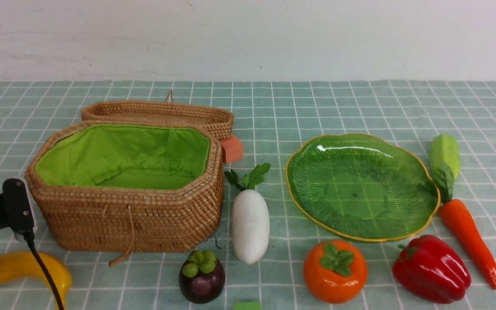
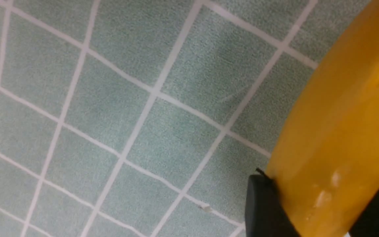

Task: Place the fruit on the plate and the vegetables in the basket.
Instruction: Use the left arm to grab a banana and put it into the right plate

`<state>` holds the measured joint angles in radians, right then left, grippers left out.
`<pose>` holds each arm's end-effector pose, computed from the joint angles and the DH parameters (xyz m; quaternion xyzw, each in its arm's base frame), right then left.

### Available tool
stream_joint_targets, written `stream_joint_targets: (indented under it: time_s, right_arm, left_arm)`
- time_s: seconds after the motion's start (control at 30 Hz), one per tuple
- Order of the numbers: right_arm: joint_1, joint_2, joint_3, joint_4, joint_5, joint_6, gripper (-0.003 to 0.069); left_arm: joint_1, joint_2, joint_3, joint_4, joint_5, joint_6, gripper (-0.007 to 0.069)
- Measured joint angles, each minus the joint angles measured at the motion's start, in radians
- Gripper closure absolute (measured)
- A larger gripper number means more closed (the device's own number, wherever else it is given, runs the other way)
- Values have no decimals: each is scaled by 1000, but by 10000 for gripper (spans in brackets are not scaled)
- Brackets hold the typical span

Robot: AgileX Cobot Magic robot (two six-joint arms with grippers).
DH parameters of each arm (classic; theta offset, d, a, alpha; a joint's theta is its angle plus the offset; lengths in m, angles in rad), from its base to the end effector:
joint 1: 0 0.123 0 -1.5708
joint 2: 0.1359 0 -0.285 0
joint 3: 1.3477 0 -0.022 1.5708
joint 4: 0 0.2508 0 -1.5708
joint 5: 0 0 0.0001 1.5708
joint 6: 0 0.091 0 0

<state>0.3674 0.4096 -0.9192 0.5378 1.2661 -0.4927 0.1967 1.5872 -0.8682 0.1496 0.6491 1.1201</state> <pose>-0.0012 0.0472 0.3836 -0.3969 0.7726 0.2360 0.4356 0.2778 0.0637 0.1876 0.4865 0.8601 0.1303 0.0813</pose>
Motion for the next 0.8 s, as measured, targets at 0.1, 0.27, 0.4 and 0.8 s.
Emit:
stream_joint_targets:
  time_s: [0.1,0.27,0.4,0.8]
  right_arm:
    - [0,0,0,0,-4,0,624]
    - [0,0,0,-45,-106,83,622]
    - [0,0,0,-150,-202,238,620]
    - [0,0,0,-381,-252,588,610]
  left_arm:
    - [0,-59,1,-87,29,-6,316]
    - [-8,-258,1,-421,119,-97,316]
    - [-117,-456,1,-605,93,-150,316]
    - [-787,-324,-209,-401,-81,-728,317]
